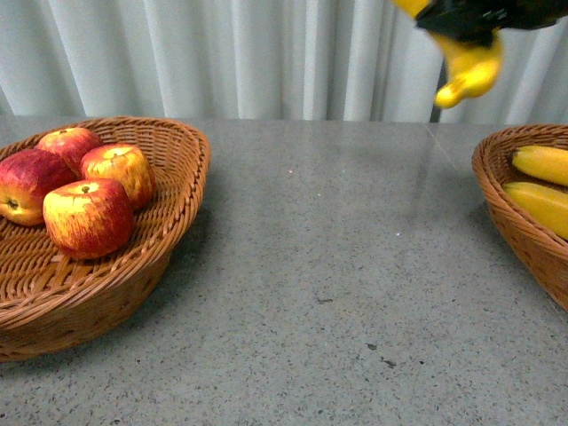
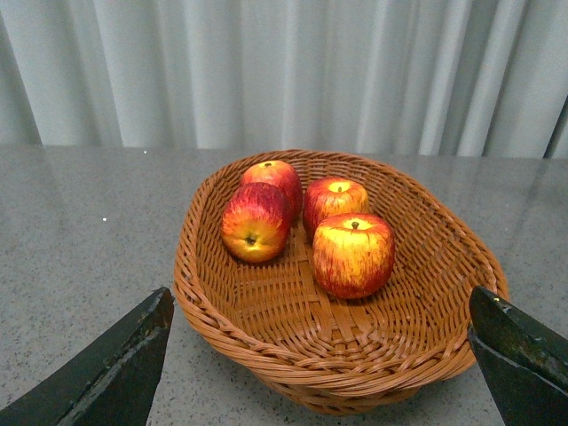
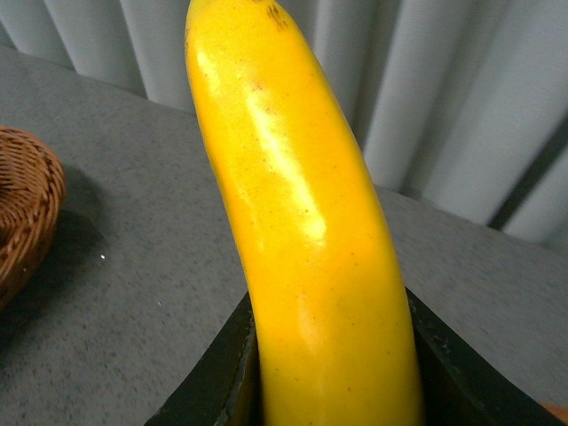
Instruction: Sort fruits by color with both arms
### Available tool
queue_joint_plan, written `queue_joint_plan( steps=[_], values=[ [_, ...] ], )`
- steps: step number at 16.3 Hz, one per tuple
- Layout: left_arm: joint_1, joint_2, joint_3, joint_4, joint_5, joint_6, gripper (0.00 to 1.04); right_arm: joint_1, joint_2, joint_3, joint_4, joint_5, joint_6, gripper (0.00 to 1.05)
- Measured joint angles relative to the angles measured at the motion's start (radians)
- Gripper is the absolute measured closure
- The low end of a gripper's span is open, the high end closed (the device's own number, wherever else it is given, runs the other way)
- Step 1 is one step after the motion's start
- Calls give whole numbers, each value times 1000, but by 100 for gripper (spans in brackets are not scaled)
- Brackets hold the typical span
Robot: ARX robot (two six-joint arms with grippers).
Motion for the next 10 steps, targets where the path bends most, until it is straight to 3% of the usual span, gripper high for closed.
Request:
queue_joint_plan(
  steps=[4, 8, 10],
  values=[
    [0, 0, 0, 0, 0, 0, 7, -186, -192, -314, -31, 26, -123, 69],
    [0, 0, 0, 0, 0, 0, 7, -360, -279, -475, -32, 26, -271, 69],
    [0, 0, 0, 0, 0, 0, 7, -373, -279, -504, -48, 5, -294, 49]
  ],
)
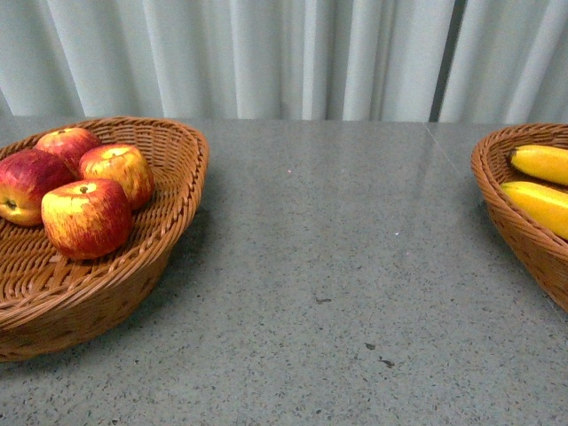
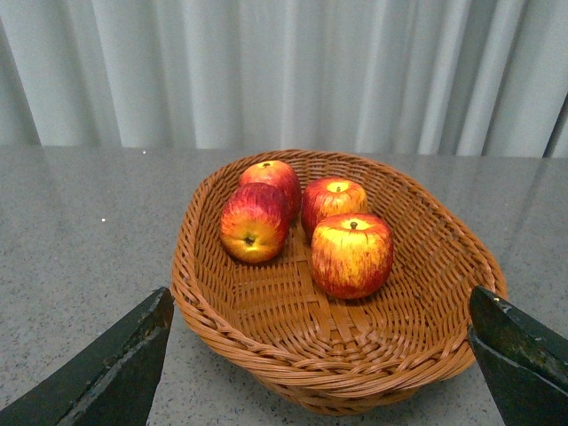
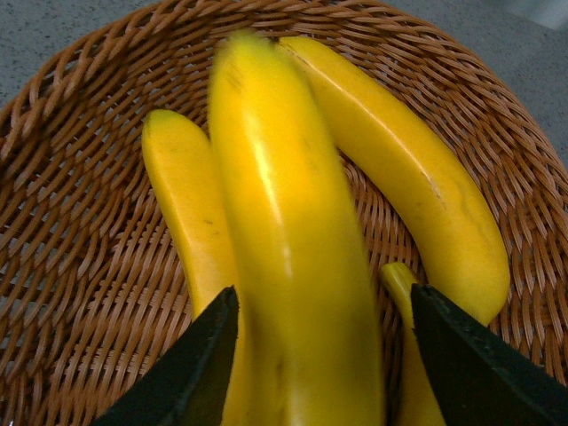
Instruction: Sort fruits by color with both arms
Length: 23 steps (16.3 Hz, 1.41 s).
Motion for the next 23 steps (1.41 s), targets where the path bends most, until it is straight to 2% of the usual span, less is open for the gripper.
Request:
queue_joint_plan(
  steps=[3, 9, 10, 11, 12, 13, 15, 16, 17, 18, 23],
  values=[
    [0, 0, 0, 0, 0, 0, 7, -3, -63, 1, 0, -50, 18, 7],
    [0, 0, 0, 0, 0, 0, 7, 8, -397, -28, -37, -158, 154, 7],
    [0, 0, 0, 0, 0, 0, 7, 50, -498, -108, 99, -59, 220, 14],
    [0, 0, 0, 0, 0, 0, 7, 100, -612, -195, 149, 63, 298, 25],
    [0, 0, 0, 0, 0, 0, 7, 133, -718, -262, 99, 134, 349, 34],
    [0, 0, 0, 0, 0, 0, 7, 142, -800, -314, 52, 170, 375, 41],
    [0, 0, 0, 0, 0, 0, 7, 109, -1044, -436, -85, 179, 417, 65],
    [0, 0, 0, 0, 0, 0, 7, 175, -1153, -486, -92, 265, 426, 78],
    [0, 0, 0, 0, 1, 0, 7, 231, -1198, -510, -75, 270, 428, 89],
    [0, 0, 0, 0, 0, 0, 7, 232, -1214, -528, -63, 278, 428, 100],
    [0, 0, 0, 0, 0, 0, 7, 227, -1286, -636, -50, 292, 433, 103]
  ],
)
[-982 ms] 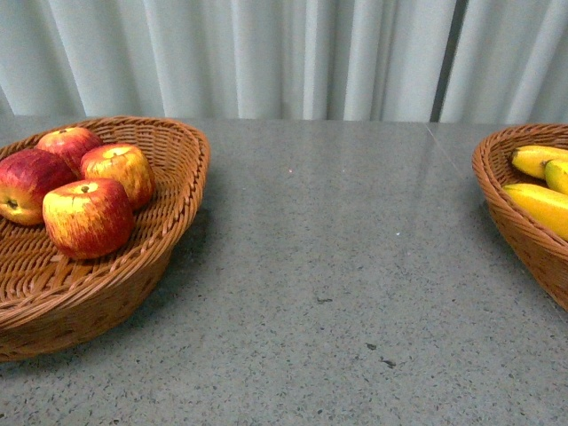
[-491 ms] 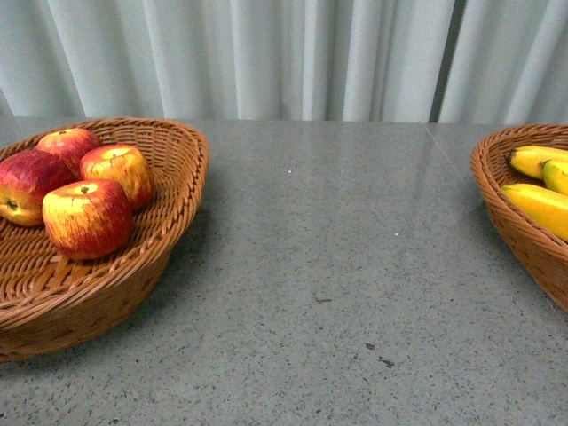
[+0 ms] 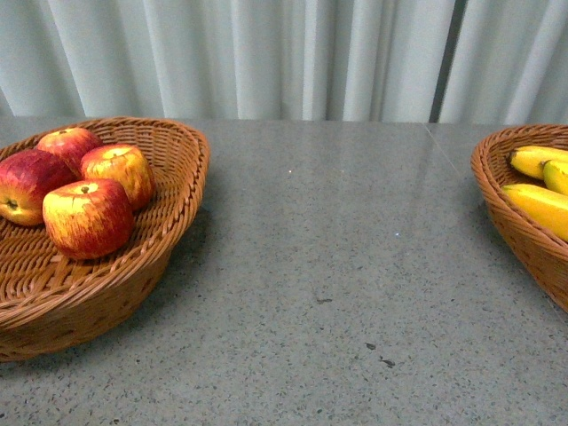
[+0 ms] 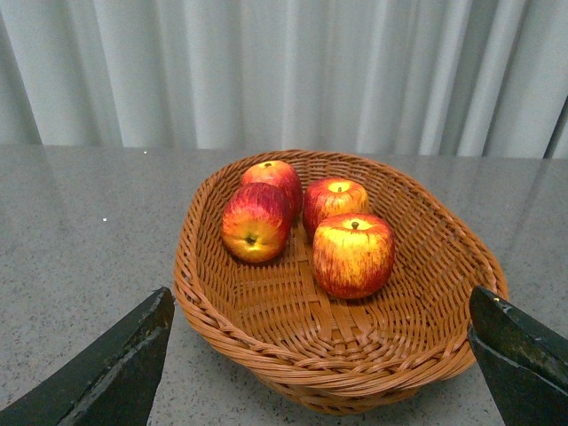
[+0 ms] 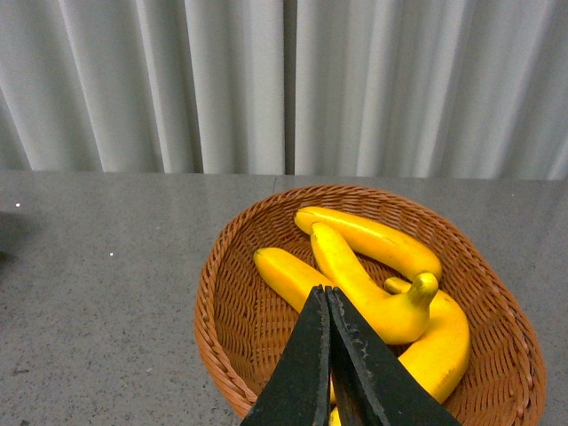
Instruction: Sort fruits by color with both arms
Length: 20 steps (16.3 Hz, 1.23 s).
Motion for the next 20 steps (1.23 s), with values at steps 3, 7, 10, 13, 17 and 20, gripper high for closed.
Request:
queue_joint_plan(
  steps=[3, 7, 10, 13, 17, 20],
  values=[
    [0, 0, 0, 0, 0, 0, 7, 0, -135, -38, -104, 0, 0, 103],
    [0, 0, 0, 0, 0, 0, 7, 0, -150, -67, -96, 0, 0, 103],
    [0, 0, 0, 0, 0, 0, 7, 0, -169, -87, -90, 0, 0, 103],
    [0, 0, 0, 0, -2, 0, 7, 0, -211, -127, -93, 0, 1, 103],
    [0, 0, 0, 0, 0, 0, 7, 0, -212, -127, -87, 0, 3, 103],
    [0, 0, 0, 0, 0, 0, 7, 0, -212, -127, -87, 0, 3, 98]
  ],
)
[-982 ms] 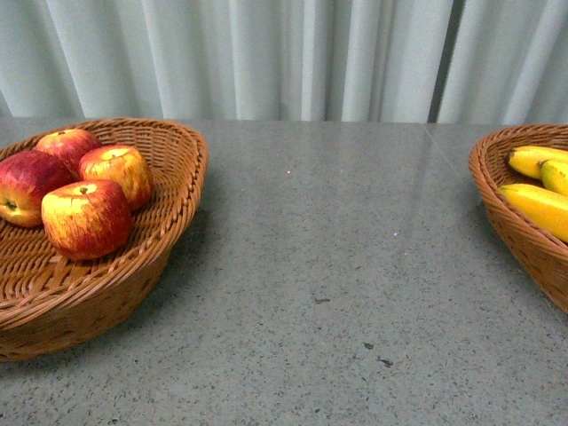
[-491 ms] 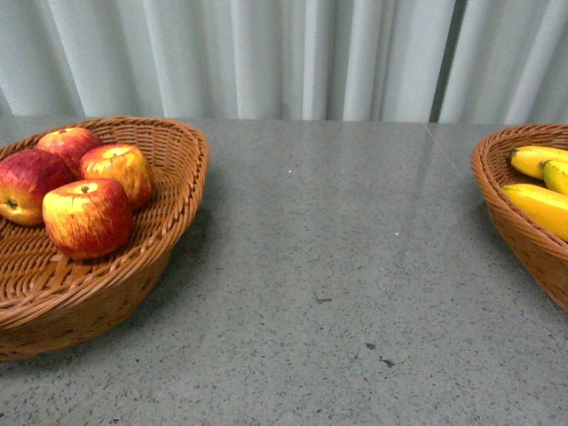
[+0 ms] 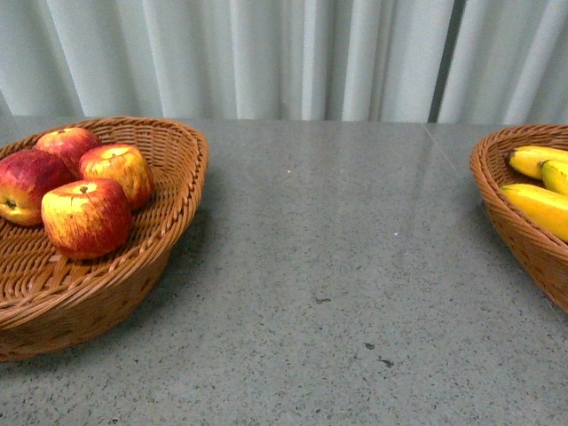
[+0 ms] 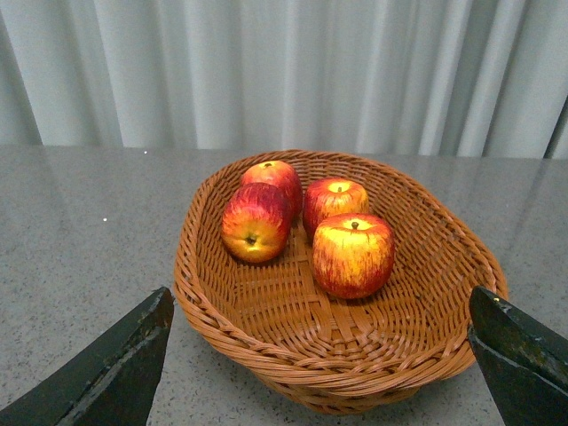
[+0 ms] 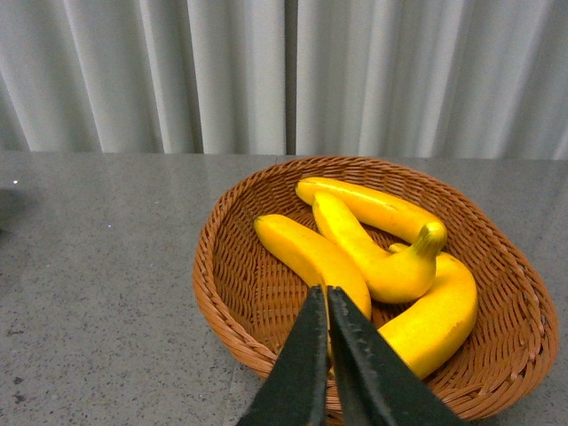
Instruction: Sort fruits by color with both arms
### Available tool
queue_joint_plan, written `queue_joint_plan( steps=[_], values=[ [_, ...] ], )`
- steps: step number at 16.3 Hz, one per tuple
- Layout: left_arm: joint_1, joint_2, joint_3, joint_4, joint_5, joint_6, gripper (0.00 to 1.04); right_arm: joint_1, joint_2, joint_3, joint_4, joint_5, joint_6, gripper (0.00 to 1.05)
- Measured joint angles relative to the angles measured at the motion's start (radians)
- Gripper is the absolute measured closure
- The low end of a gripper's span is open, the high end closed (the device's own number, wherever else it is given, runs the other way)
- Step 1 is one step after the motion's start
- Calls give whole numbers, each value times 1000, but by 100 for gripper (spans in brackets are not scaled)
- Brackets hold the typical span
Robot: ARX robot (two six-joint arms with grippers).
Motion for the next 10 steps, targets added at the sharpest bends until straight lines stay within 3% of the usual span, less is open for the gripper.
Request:
queue_joint_plan(
  steps=[7, 10],
  values=[
    [0, 0, 0, 0, 0, 0, 7, 0, 0, 0, 0, 0, 0, 8],
    [0, 0, 0, 0, 0, 0, 7, 0, 0, 0, 0, 0, 0, 7]
  ],
)
